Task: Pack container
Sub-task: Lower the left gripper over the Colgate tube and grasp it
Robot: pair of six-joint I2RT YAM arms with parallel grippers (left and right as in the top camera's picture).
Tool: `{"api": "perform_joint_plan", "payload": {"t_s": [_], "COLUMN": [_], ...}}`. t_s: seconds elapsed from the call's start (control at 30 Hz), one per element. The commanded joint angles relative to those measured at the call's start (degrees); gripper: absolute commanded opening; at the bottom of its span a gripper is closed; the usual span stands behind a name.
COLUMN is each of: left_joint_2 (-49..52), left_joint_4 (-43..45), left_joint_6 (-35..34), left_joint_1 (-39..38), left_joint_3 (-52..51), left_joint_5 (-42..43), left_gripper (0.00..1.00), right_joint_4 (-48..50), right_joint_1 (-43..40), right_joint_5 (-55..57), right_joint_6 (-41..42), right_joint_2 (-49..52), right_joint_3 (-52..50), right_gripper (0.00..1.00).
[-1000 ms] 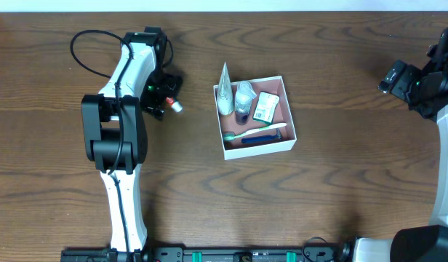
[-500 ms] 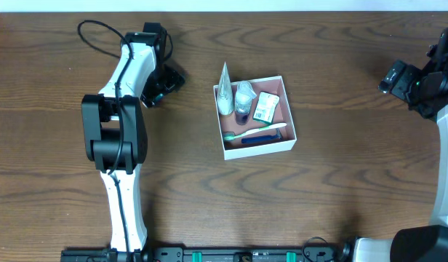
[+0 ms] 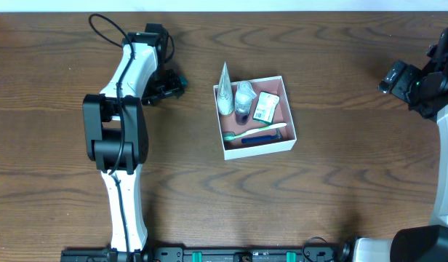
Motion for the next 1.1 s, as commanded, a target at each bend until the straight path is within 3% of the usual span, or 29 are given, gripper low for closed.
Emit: {"api": "perform_joint_plan", "payload": {"t_s": [0.0,0.13,0.4,0.7,1.07], "left_joint_2": [-4.2,-7.7,-8.9,-7.9,-7.6], "left_joint_4": [-0.2,0.7,10.1,12.3,13.6], "left_joint_6": [8.8,18.7,26.0,46.2,47.0], "left_joint_1": [-1.3,-2.6,-2.6,-2.2,1.9], "left_joint_3": [1.0,1.0,0.5,-0.6,-6.4], "left_joint_5": [-0.6,-0.8,-3.9,-3.9,-3.0], "left_gripper": [0.83,1.0,0.98,0.98,0.98], "right_joint_4": [0.0,0.0,0.0,0.0,0.0], "right_joint_1": [-0.3,-0.3,-0.3,-0.3,-0.3], "right_joint_5": [0.2,0.2,0.2,0.2,0.2], "right_joint_6": [-0.6,-0.6,-0.6,-0.6,-0.6], "right_joint_2": [0.2,0.2,0.2,0.2,0.2], "right_joint_3": [0.1,0.1,0.1,0.1,0.1], "right_gripper": [0.99,0.99,0.99,0.99,0.99]}}
